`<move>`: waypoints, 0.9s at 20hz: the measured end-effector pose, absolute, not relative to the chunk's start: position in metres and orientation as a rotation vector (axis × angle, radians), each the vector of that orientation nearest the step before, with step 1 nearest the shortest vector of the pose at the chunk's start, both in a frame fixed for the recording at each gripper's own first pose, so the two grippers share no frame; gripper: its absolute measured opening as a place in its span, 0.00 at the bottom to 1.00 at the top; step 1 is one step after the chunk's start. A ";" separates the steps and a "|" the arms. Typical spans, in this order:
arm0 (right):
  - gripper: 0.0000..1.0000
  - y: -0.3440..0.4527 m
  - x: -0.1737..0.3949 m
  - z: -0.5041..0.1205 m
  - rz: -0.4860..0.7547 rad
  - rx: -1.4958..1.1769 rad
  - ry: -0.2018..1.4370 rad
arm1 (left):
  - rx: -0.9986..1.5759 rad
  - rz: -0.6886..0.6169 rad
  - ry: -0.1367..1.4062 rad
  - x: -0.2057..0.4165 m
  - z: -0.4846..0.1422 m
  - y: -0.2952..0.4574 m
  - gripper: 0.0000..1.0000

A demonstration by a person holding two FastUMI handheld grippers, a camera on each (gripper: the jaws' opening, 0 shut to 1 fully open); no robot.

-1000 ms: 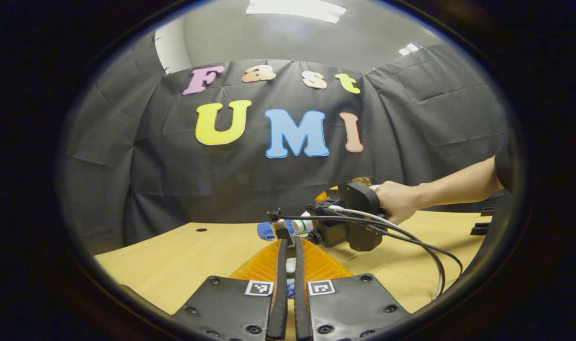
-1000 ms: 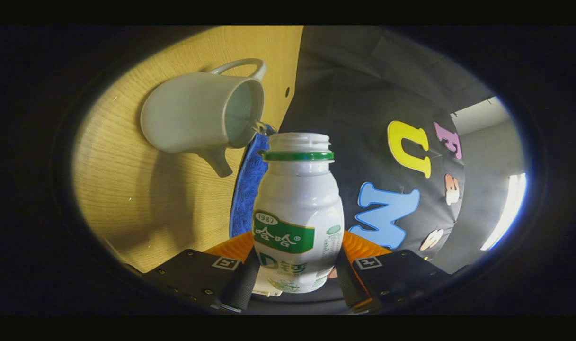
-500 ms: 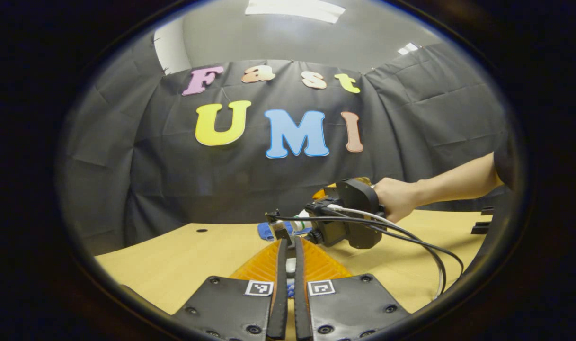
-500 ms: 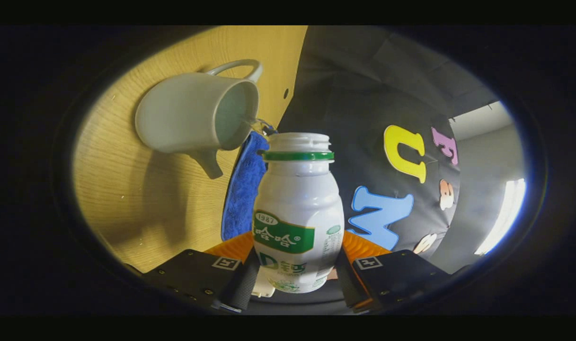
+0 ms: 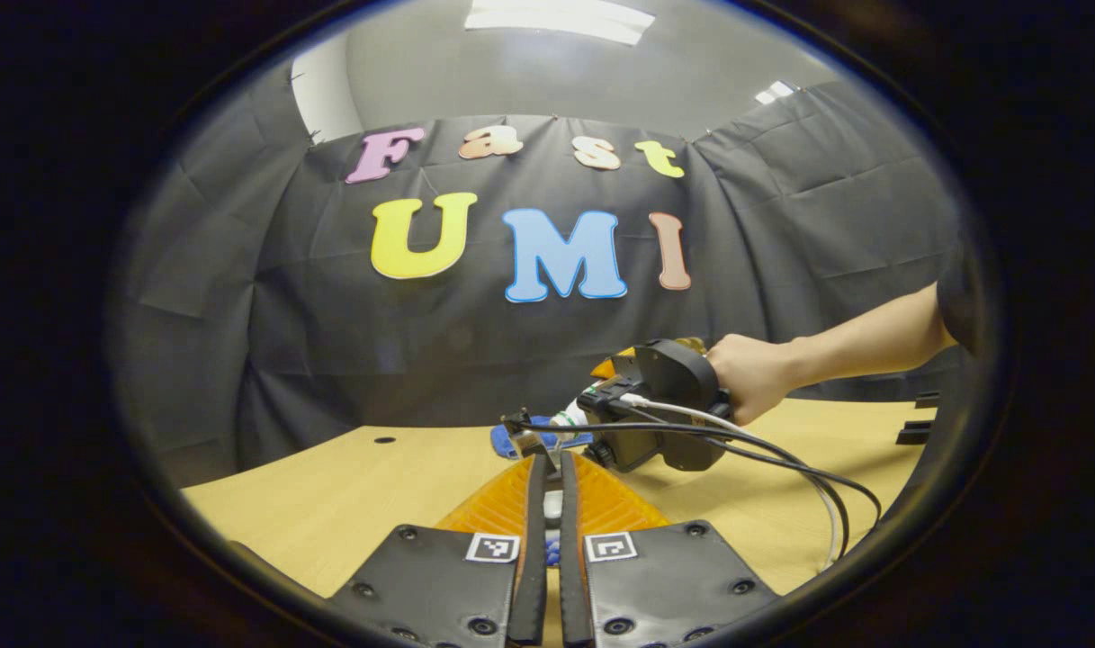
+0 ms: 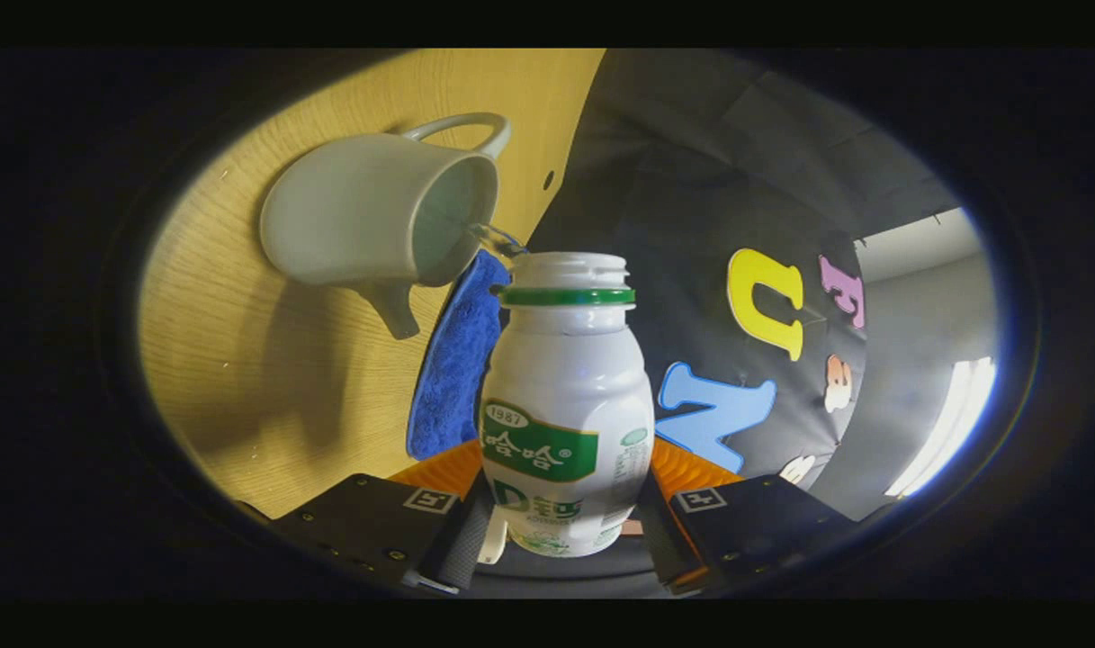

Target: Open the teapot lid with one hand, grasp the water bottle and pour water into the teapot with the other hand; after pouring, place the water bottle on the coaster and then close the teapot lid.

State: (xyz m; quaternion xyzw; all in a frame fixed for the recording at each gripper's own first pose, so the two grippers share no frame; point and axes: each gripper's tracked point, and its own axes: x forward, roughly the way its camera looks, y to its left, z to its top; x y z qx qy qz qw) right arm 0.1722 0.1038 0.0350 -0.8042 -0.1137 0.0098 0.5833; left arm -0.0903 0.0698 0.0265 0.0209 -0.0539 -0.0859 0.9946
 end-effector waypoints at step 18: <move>0.73 0.115 0.168 0.050 -0.016 -1.975 -0.367 | 0.044 -0.159 -0.120 -0.092 0.029 0.070 0.17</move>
